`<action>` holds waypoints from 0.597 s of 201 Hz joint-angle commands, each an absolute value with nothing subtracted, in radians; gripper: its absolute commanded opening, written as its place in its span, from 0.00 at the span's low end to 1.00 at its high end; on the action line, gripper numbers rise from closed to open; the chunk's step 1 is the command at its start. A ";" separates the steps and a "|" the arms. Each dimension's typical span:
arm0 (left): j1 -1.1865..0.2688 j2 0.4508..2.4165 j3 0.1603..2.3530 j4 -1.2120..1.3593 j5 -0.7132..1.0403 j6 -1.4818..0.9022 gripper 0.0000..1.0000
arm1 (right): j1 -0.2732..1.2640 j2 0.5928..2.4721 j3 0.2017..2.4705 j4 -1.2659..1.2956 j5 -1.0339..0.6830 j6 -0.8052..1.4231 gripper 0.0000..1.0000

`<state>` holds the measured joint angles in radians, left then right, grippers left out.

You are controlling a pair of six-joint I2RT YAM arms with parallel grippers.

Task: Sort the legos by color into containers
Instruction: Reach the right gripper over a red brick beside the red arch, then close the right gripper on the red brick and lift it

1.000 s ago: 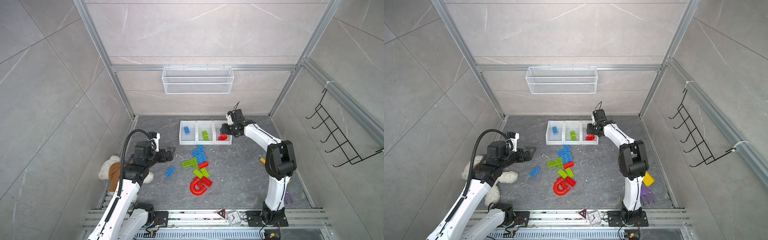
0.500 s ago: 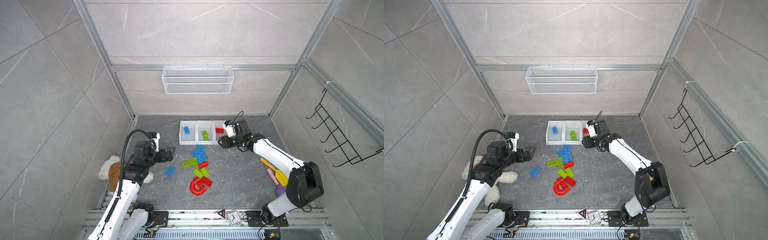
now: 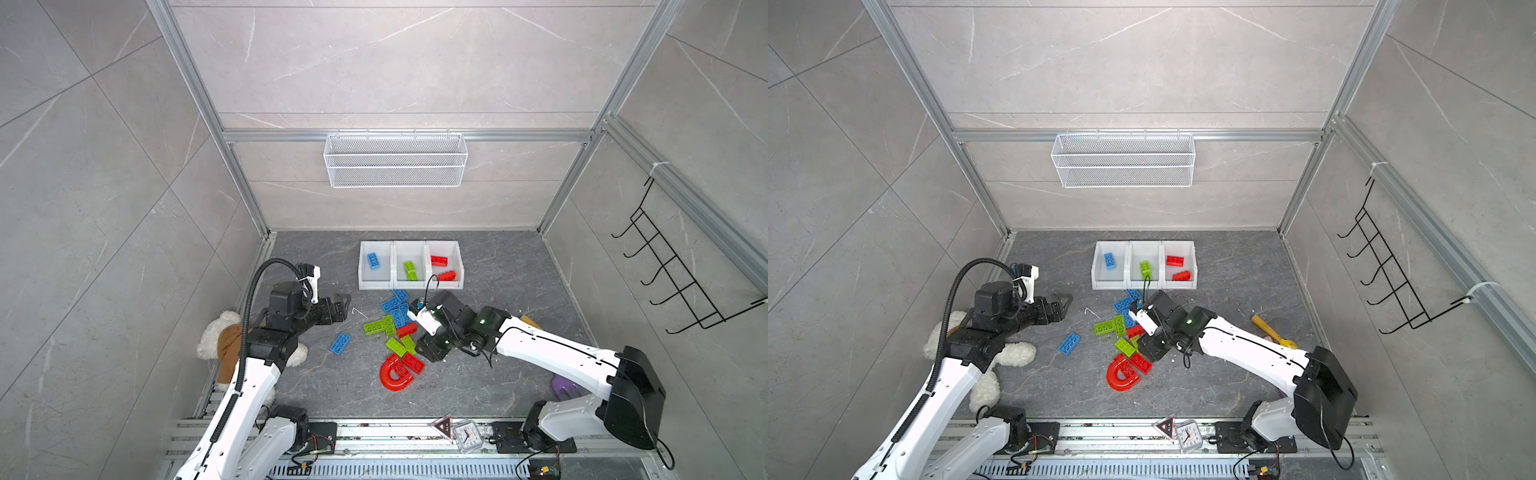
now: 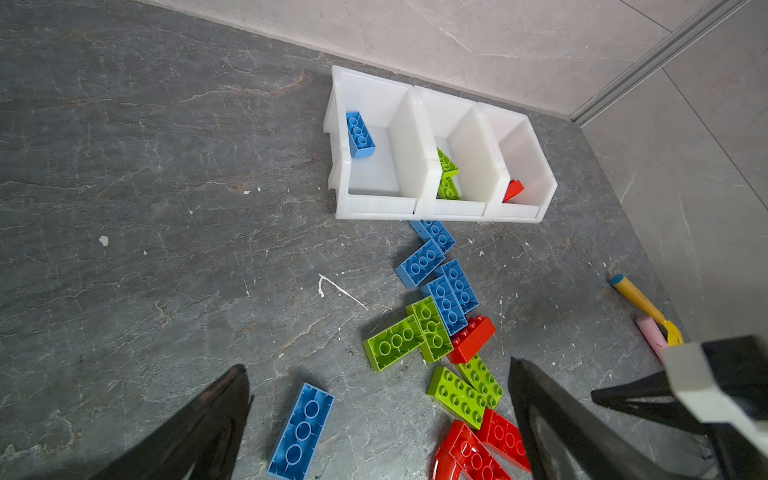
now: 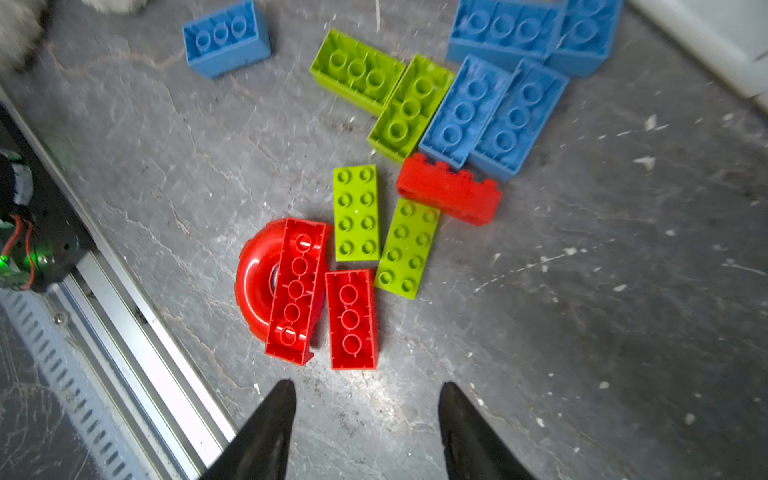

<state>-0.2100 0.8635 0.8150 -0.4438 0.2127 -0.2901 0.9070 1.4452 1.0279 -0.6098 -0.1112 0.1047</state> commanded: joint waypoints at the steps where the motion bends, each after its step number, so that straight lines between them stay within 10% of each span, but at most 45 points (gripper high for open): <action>1: -0.216 0.861 0.848 -0.430 0.230 -0.281 1.00 | 0.950 1.515 1.039 -0.650 -0.064 0.132 0.57; 120: -0.218 0.864 0.851 -0.439 0.217 -0.276 1.00 | 0.991 1.669 1.000 -0.537 -0.058 0.153 0.56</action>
<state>-0.2100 0.8642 0.8150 -0.4442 0.2123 -0.2901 0.9817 1.6348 1.0130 -0.5568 -0.0662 0.1383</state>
